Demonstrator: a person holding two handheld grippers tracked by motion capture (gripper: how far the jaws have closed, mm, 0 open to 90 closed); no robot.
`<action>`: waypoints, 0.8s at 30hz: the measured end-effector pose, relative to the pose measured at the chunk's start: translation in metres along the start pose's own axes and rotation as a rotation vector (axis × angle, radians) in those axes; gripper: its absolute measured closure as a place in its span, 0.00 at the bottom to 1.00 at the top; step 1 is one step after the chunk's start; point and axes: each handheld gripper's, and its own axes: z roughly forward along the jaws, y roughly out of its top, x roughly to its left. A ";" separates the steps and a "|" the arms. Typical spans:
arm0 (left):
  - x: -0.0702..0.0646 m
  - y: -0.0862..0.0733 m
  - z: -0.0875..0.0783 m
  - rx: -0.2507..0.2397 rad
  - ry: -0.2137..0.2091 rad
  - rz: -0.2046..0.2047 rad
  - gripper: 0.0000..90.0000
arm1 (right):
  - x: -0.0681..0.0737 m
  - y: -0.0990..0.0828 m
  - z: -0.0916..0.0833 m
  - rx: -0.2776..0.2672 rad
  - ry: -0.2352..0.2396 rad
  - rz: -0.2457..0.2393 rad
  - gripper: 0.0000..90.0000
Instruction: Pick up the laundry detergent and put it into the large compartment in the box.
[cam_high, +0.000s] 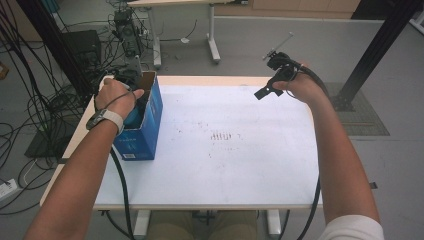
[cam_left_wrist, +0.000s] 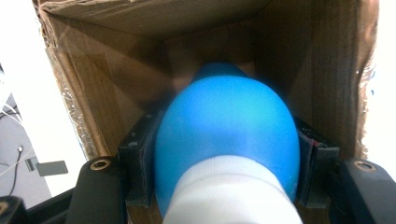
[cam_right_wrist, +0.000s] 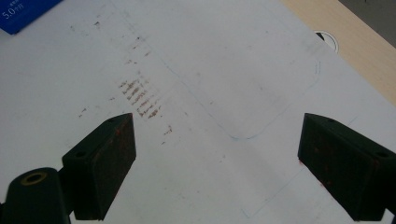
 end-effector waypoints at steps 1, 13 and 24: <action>0.000 0.000 0.000 -0.001 0.001 0.002 0.41 | 0.000 0.000 0.000 0.001 0.000 -0.001 0.13; 0.002 0.000 0.000 -0.004 -0.005 0.002 0.41 | 0.000 0.001 0.001 0.006 0.000 0.004 0.13; 0.004 -0.003 0.000 -0.016 -0.005 0.006 0.40 | 0.000 0.002 0.002 0.012 0.001 0.003 0.13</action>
